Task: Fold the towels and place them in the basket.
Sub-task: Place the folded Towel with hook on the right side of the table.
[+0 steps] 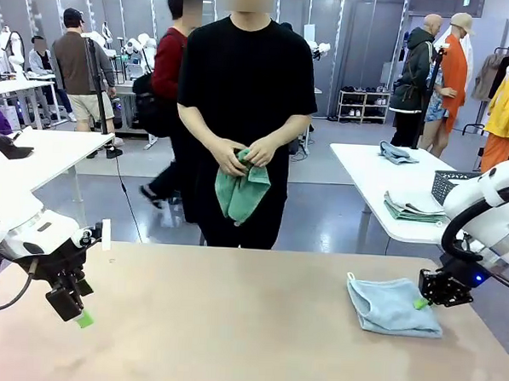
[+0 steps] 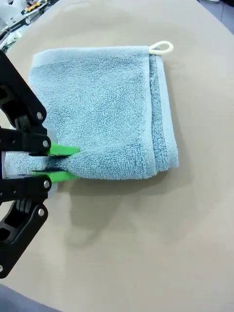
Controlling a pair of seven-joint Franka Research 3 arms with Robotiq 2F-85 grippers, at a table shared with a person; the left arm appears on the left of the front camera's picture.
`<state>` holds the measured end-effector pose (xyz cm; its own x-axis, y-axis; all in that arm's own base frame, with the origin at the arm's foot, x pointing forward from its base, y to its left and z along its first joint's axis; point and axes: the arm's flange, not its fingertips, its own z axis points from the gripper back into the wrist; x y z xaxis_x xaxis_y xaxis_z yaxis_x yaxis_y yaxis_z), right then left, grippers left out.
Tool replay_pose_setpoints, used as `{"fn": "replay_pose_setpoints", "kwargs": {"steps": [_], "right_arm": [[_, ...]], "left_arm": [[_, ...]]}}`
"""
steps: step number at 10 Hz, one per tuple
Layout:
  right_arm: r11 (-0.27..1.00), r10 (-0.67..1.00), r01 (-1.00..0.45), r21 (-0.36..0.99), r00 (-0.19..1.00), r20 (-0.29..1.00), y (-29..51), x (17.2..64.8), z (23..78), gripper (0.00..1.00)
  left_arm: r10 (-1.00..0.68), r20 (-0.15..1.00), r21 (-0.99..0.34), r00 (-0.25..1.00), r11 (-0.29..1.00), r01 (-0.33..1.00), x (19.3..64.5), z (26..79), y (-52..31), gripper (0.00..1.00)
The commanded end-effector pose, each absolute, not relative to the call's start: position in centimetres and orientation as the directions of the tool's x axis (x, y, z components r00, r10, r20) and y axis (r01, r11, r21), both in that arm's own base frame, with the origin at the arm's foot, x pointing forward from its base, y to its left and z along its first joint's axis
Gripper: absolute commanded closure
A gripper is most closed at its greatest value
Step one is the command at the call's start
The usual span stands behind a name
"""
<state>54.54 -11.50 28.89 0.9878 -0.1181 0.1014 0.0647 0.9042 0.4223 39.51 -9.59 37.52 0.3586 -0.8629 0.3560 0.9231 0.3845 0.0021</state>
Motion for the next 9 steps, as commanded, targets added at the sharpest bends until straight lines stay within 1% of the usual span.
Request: {"fn": "replay_pose_setpoints", "kwargs": {"steps": [1,2,3,4,6,7,8,9], "right_arm": [[0.913,-0.085,0.039,0.405,0.992,0.095,-11.8,54.8,29.8,0.5],[0.92,-0.08,0.032,0.392,0.991,0.107,-11.7,54.5,30.6,0.25],[0.926,-0.077,0.024,0.376,0.989,0.127,-11.6,54.1,31.8,0.15],[0.935,-0.077,0.014,0.354,0.983,0.166,-11.4,53.4,33.7,0.0],[0.952,-0.05,-0.018,0.306,0.975,0.215,-10.5,52.2,36.5,0.0],[0.954,-0.022,-0.049,0.295,0.972,0.235,-9.8,51.5,37.3,0.08],[0.956,0.018,-0.091,0.28,0.967,0.253,-8.9,50.9,37.8,0.0],[0.955,0.061,-0.135,0.263,0.961,0.27,-8.0,50.1,38.0,0.0]], "left_arm": [[-0.867,0.344,0.012,0.36,0.387,0.922,39.6,37.6,-9.6,0.0],[-0.867,0.344,0.012,0.36,0.387,0.922,39.6,37.6,-9.6,0.0],[-0.867,0.344,0.012,0.36,0.387,0.922,39.6,37.6,-9.6,0.0],[-0.867,0.344,0.012,0.36,0.387,0.922,39.6,37.6,-9.6,0.0],[-0.867,0.344,0.012,0.36,0.387,0.922,39.6,37.6,-9.6,0.0],[-0.867,0.344,0.012,0.36,0.387,0.922,39.6,37.6,-9.6,0.0],[-0.867,0.344,0.012,0.36,0.387,0.922,39.6,37.6,-9.6,0.0],[-0.867,0.344,0.012,0.36,0.387,0.922,39.6,37.6,-9.6,0.0]]}}
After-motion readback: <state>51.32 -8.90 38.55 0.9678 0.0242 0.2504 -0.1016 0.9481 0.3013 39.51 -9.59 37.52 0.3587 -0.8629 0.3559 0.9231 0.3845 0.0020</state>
